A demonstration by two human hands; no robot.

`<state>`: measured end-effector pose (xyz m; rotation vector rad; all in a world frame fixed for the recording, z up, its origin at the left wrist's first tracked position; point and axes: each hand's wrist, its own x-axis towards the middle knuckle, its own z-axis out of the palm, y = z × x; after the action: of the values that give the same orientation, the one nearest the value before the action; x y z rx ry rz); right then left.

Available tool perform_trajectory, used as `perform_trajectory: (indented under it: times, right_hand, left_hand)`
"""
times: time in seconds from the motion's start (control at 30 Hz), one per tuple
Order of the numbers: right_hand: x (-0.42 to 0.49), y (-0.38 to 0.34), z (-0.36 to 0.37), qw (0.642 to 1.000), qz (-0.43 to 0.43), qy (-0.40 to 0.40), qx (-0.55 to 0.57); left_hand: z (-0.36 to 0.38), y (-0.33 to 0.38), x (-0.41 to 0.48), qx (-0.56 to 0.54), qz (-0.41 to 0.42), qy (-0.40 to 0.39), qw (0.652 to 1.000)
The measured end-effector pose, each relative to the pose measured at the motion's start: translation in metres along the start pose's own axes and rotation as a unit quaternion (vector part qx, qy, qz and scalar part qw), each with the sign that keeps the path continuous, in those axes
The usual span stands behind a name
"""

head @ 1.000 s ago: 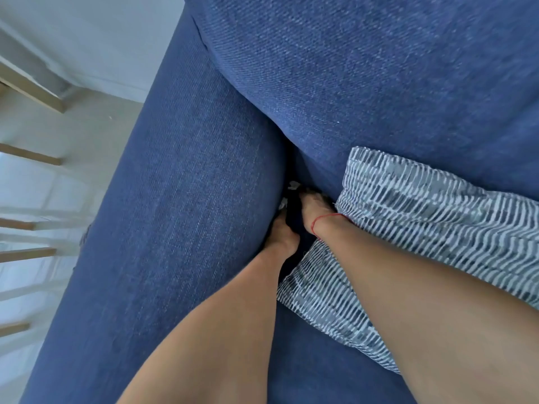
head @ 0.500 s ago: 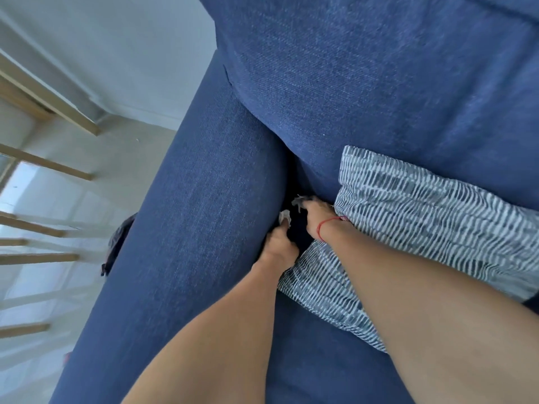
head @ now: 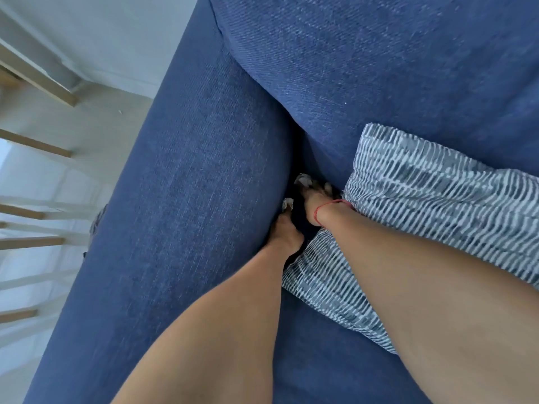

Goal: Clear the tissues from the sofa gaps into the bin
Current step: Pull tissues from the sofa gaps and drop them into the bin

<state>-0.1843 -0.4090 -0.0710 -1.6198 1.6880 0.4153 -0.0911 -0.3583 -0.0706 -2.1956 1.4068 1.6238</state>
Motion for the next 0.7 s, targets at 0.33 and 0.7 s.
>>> perform_trajectory:
  times: [0.33, 0.7]
  right_hand:
    - [-0.007, -0.004, -0.006, 0.994, 0.021, 0.108, 0.005]
    - [-0.067, -0.019, -0.032, 0.962, -0.03, 0.228, 0.148]
  left_hand:
    - [0.001, 0.002, -0.002, -0.014, -0.003, -0.003, 1.0]
    - [-0.011, 0.009, -0.07, -0.038, 0.084, 0.167, 0.982]
